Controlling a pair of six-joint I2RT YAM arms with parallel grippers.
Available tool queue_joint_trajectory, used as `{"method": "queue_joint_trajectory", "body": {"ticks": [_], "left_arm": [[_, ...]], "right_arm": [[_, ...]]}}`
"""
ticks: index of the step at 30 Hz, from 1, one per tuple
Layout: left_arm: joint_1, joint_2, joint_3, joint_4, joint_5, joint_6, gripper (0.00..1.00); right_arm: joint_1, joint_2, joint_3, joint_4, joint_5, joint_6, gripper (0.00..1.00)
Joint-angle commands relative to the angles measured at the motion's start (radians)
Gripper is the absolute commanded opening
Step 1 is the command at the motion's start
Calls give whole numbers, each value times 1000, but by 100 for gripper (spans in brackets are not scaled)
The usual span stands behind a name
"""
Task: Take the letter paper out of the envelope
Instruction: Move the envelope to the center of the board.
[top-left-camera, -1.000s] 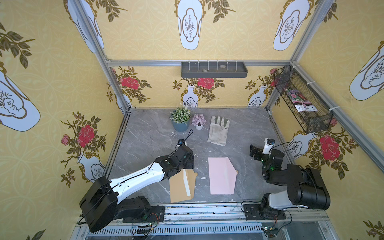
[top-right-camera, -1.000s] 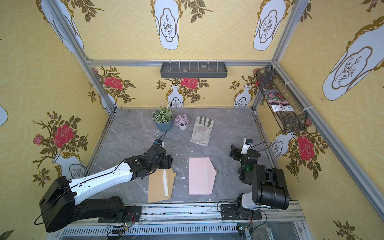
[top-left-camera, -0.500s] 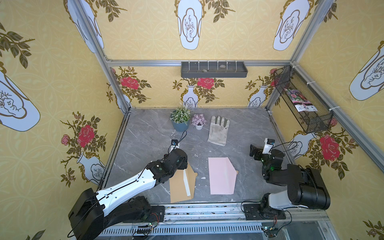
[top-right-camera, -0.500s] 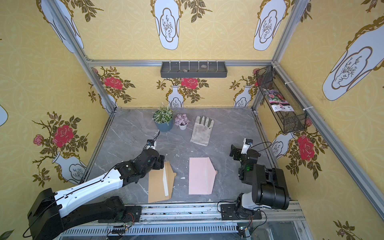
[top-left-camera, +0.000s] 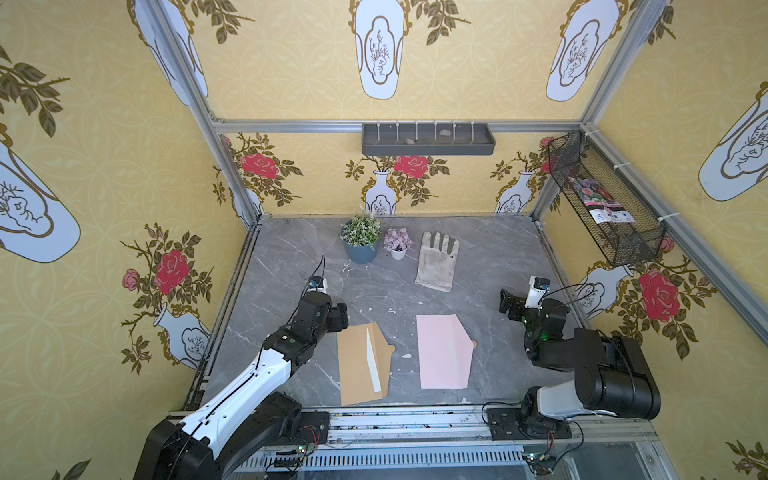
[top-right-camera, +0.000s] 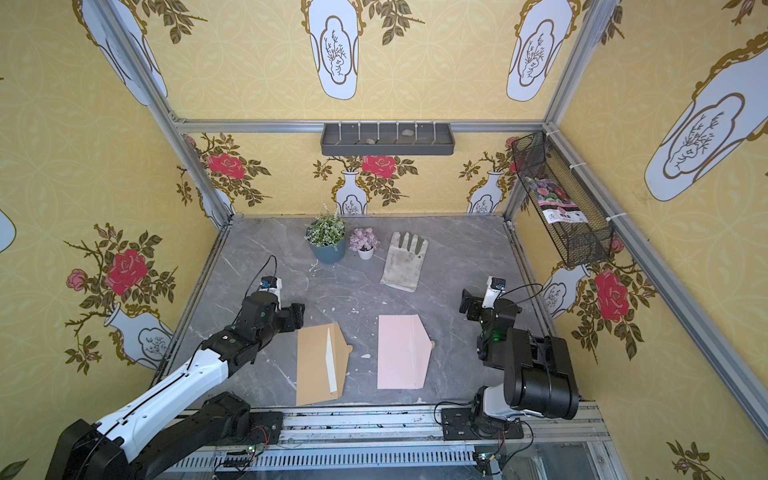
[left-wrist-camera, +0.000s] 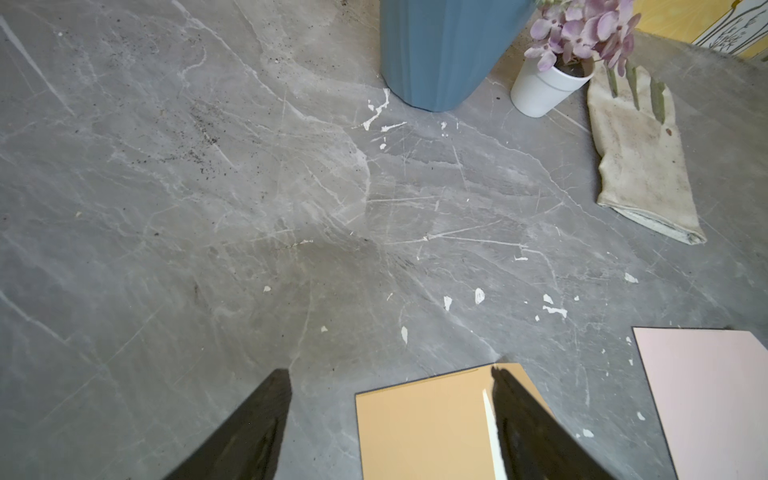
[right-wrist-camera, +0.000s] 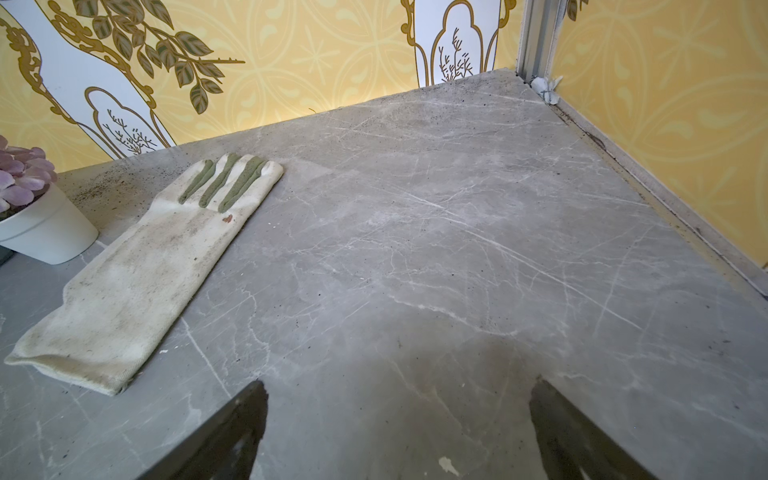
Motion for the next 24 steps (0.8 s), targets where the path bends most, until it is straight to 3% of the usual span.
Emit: {"method": "queue_joint_trajectory", "body": {"ticks": [1, 5, 8, 11, 14, 16, 18, 21, 24], "left_arm": [[33, 64, 9, 99, 26, 67, 82], [91, 193, 24, 171, 54, 82, 83], [104, 287, 37, 228, 123, 89, 84], [104, 358, 67, 228, 147, 97, 85], [104, 386, 81, 226, 158, 93, 84], [104, 375, 76, 233, 160, 95, 84], [104, 349, 62, 236, 143, 100, 84], [104, 307, 38, 243, 92, 102, 84], [104, 273, 21, 241, 68, 106, 84]], "right_arm": [[0, 2, 4, 49, -6, -1, 98], [8, -6, 15, 32, 1, -1, 98], [118, -91, 227, -402, 50, -103, 98], [408, -121, 396, -600, 226, -216, 98], [726, -74, 632, -837, 435, -246, 97], [897, -2, 792, -1015, 568, -183, 98], [999, 67, 916, -1187, 598, -40, 98], [1065, 98, 940, -1271, 478, 206, 98], [1115, 36, 827, -1169, 384, 326, 99]]}}
